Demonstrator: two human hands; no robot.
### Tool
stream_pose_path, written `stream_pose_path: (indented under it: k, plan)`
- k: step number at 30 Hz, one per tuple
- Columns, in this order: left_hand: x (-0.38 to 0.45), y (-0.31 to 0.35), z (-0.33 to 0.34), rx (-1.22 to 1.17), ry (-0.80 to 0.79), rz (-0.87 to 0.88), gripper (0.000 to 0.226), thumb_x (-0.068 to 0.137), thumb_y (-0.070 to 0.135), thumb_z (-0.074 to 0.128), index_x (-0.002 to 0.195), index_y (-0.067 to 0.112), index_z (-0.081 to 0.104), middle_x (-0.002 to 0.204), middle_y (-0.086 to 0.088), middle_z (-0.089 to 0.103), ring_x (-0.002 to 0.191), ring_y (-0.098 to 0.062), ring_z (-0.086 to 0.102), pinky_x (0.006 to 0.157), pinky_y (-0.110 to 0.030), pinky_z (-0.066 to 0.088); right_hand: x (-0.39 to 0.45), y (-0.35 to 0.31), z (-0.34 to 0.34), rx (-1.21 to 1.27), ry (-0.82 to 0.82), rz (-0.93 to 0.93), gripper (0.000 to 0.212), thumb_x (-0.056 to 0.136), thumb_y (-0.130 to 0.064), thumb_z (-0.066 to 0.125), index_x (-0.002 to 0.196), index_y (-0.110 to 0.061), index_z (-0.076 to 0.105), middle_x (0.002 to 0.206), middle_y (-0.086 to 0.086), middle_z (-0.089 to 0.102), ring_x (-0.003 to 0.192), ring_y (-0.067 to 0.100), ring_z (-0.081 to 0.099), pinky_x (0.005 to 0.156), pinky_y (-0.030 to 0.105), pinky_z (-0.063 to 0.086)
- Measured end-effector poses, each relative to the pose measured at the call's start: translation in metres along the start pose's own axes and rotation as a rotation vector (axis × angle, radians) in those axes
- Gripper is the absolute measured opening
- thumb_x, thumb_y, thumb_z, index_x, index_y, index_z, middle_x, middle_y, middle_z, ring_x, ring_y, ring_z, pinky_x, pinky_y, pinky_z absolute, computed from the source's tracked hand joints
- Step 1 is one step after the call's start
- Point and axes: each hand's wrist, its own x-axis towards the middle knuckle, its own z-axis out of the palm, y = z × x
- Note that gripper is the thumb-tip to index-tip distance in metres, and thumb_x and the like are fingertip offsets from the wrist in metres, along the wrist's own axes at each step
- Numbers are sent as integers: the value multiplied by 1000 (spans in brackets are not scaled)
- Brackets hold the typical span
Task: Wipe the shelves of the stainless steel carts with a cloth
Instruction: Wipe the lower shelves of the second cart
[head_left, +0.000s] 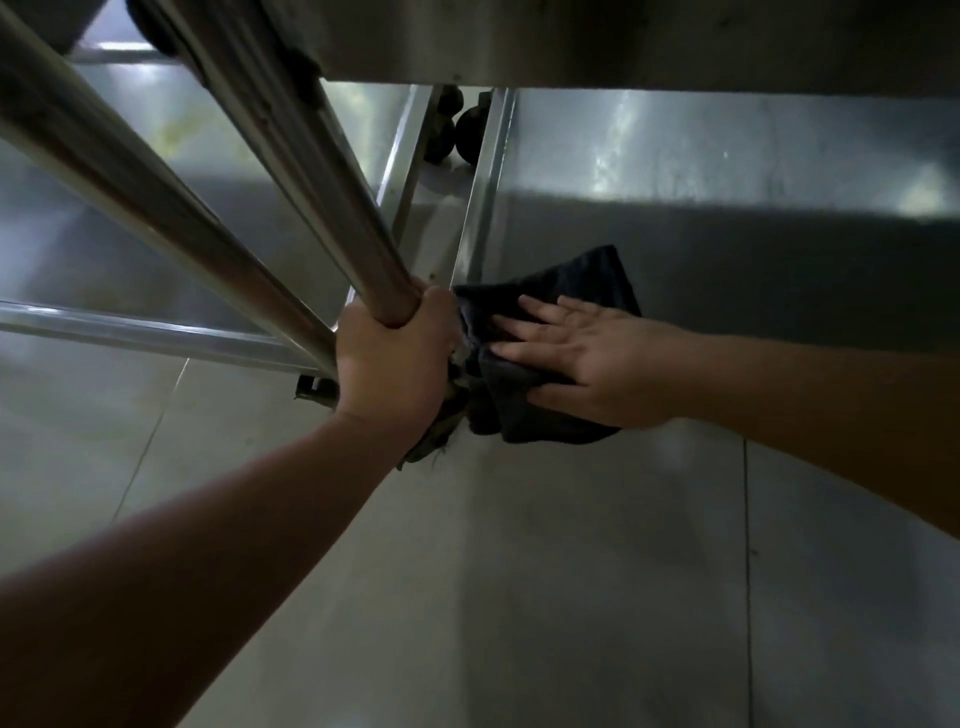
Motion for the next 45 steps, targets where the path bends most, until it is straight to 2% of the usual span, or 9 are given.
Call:
stream_pose_path:
  k: [6,11,14,26,30,33,37,40,45]
  plan:
    - [-2,6,2,-42,-23,-69,28,92,-1,63,80,-21,49,65,-12,47,51,-12,43,44,-20,36,56,30,-27,16,268,421,63,107,-52,24,165,-37,6,174,-7,-1,160,18,-6,127,41,-4]
    - [1,7,-6,-8,-90,-102,27,94,2,64,85,-20,51,64,-10,50,49,-12,45,41,-20,38,129,45,-78,320,312,759,70,102,-63,16,164,-38,-3,174,-1,-8,158,33,-14,126,54,-9]
    - [4,4,-9,31,-109,-89,28,93,5,65,85,-19,52,65,-11,52,51,-14,47,43,-21,40,152,38,-83,286,252,822,72,98,-74,19,162,-48,0,173,-1,-15,156,39,-20,121,60,-13]
    - [-2,1,-5,53,-30,-79,28,92,10,67,85,-16,58,59,-5,57,46,-8,51,42,-19,42,55,-35,9,70,246,259,81,89,-73,0,163,-41,-3,171,-15,-13,158,15,-16,125,43,-14]
    - [-2,-1,-5,203,58,-114,34,81,36,69,91,4,71,61,-4,66,45,-9,57,44,-23,45,12,-35,18,8,265,132,84,92,-80,15,164,-37,13,172,-15,5,159,12,-4,128,39,-4]
    - [-2,-5,-12,298,72,-142,30,78,50,73,93,23,72,61,8,67,53,-10,65,52,-31,53,-13,-26,28,-59,314,79,66,104,-55,38,164,-30,23,173,-8,14,160,19,7,129,40,4]
    - [-32,-22,-15,440,-16,-253,34,78,42,80,104,28,62,97,3,73,84,-16,72,68,-34,58,-40,-12,32,-16,339,51,58,110,-39,42,164,-26,25,172,-5,18,160,22,11,128,41,8]
    - [-67,-35,-11,675,-133,-422,39,79,47,75,107,30,54,99,2,67,86,-19,66,66,-30,53,-66,6,36,30,296,51,64,110,-39,42,166,-30,11,172,-6,17,160,17,7,129,36,5]
    - [-86,-25,33,939,-342,-119,31,88,43,69,117,36,60,98,19,62,87,-8,63,66,-27,45,-118,37,45,67,283,64,66,109,-38,47,166,-32,13,172,-12,13,159,11,2,129,31,2]
